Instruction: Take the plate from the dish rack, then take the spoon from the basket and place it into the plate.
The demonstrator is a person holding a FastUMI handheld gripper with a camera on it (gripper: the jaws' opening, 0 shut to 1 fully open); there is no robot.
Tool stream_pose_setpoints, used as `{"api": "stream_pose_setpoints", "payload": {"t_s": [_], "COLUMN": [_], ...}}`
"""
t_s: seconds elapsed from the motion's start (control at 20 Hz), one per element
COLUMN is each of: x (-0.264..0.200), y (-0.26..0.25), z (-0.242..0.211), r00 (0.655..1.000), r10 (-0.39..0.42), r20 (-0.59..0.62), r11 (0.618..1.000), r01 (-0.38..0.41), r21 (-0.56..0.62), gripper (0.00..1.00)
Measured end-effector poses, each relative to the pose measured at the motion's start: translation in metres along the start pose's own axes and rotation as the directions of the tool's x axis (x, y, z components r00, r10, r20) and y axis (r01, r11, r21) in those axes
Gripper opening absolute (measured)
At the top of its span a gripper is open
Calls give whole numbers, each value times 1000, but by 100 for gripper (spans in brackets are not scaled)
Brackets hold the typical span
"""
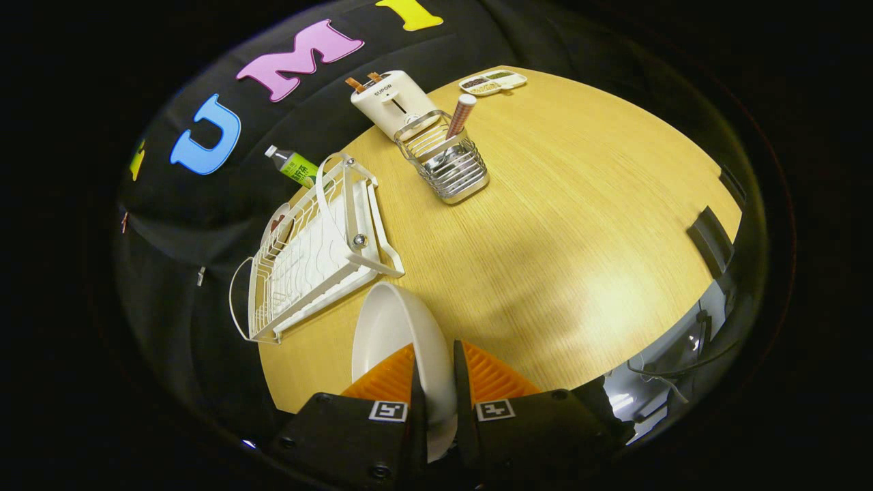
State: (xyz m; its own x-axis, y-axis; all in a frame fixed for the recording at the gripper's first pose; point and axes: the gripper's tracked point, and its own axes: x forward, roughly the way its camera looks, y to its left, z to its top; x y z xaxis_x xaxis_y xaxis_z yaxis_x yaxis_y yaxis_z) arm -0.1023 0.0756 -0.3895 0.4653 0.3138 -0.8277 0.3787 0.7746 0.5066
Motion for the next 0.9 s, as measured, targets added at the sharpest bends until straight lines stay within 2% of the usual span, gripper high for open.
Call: {"api": "stream_pose_setpoints", "payload": {"t_s": [0.35, 0.55, 0.6, 0.65, 0.7, 0.8, 0.9], "x": [13, 9, 8, 6, 5, 1, -8], "y": [1, 0, 1, 0, -1, -4, -5], "z": [4, 13, 15, 16, 17, 26, 39], "r00": [1000, 999, 998, 998, 998, 995, 990], "r10": [12, 22, 24, 22, 17, 7, 4], "r20": [21, 49, 57, 63, 66, 95, 141], "r11": [997, 994, 994, 995, 998, 1000, 998], "r01": [-13, -27, -30, -28, -22, -7, 6], "r21": [76, 107, 106, 91, 66, -1, -68], "gripper": [25, 36, 48, 53, 69, 95, 97]}}
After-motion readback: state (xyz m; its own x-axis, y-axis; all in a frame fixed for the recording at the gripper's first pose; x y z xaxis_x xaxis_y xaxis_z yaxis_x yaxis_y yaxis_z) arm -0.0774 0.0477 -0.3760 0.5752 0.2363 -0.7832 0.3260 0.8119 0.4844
